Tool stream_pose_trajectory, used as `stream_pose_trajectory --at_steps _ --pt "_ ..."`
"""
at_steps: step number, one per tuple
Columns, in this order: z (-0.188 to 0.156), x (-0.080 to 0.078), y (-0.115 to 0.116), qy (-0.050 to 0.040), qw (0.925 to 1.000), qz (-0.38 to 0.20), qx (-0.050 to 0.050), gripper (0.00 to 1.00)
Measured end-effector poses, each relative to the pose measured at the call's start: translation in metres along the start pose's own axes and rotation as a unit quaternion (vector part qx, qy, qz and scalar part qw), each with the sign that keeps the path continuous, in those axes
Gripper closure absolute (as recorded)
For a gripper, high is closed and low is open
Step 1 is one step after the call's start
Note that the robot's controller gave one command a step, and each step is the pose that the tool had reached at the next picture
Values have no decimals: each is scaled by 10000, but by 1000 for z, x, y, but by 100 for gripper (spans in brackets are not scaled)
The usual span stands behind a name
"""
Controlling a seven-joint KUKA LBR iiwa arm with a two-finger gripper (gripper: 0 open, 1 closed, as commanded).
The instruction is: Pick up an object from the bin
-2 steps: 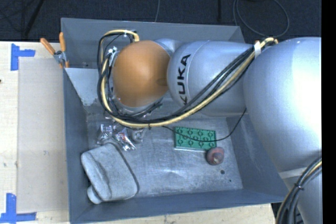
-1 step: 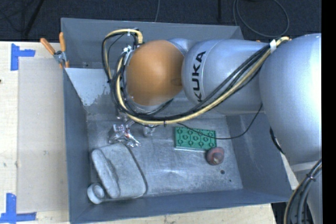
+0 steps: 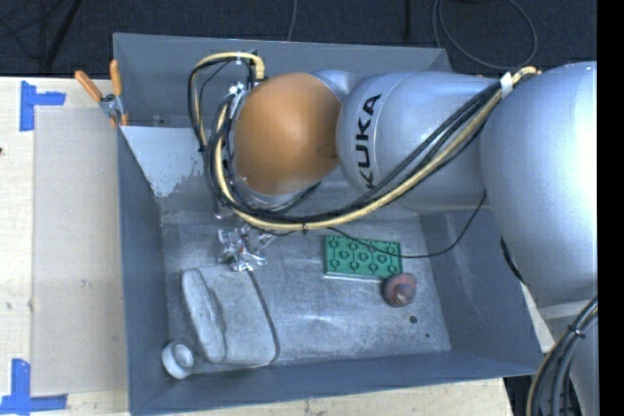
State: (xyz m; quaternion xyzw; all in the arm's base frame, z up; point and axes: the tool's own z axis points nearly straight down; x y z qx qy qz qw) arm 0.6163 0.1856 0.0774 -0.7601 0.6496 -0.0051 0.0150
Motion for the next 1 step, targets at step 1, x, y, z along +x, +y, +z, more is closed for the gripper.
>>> stream_pose_trajectory --at_steps 1 --pt "-102 -3 -5 42 9999 29 -107 100"
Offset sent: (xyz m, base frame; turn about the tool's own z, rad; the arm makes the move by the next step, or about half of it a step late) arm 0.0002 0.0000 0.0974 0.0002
